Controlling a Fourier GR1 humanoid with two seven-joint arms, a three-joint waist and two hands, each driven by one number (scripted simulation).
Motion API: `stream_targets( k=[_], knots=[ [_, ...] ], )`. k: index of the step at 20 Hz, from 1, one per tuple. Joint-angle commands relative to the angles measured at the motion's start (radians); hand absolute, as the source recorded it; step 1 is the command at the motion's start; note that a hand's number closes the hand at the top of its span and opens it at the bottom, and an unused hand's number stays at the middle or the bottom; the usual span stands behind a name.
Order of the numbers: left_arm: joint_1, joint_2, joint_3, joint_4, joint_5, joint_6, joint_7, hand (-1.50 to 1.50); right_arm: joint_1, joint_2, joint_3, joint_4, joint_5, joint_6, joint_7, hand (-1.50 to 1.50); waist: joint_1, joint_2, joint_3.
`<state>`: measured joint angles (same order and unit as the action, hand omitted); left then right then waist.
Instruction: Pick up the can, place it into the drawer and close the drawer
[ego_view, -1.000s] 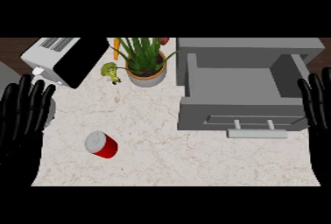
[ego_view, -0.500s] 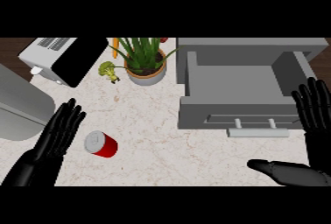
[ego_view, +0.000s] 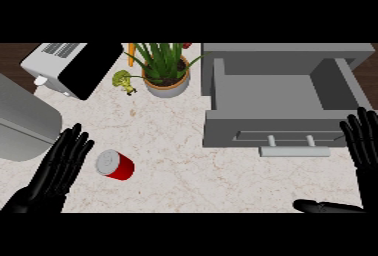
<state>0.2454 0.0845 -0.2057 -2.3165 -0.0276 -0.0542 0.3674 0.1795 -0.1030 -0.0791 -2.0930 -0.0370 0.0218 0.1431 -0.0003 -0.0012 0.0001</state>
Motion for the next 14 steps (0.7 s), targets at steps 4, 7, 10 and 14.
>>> stream_targets(
  k=[4, 7, 10, 14],
  knots=[
    [0.052, 0.011, 0.082, -0.030, 0.074, -0.022, 0.029, -1.50, 0.074, 0.009, -0.044, 0.028, -0.034, 0.055, -0.085, -1.50, 0.001, 0.000, 0.000],
    [-0.007, -0.006, 0.122, 0.122, 0.058, -0.026, -0.073, -1.50, 0.087, 0.033, -0.015, 0.021, 0.017, 0.042, -0.096, -1.50, -0.001, 0.001, 0.000],
    [-0.005, -0.020, 0.095, 0.125, 0.047, -0.032, -0.083, -1.50, 0.089, 0.016, -0.067, 0.040, -0.032, 0.082, -0.111, -1.50, -0.001, 0.000, 0.000],
    [0.053, -0.026, 0.075, 0.110, 0.006, -0.038, -0.118, -1.50, 0.108, -0.003, -0.106, 0.024, -0.057, 0.119, -0.112, -1.50, 0.001, 0.000, 0.000]
  ],
)
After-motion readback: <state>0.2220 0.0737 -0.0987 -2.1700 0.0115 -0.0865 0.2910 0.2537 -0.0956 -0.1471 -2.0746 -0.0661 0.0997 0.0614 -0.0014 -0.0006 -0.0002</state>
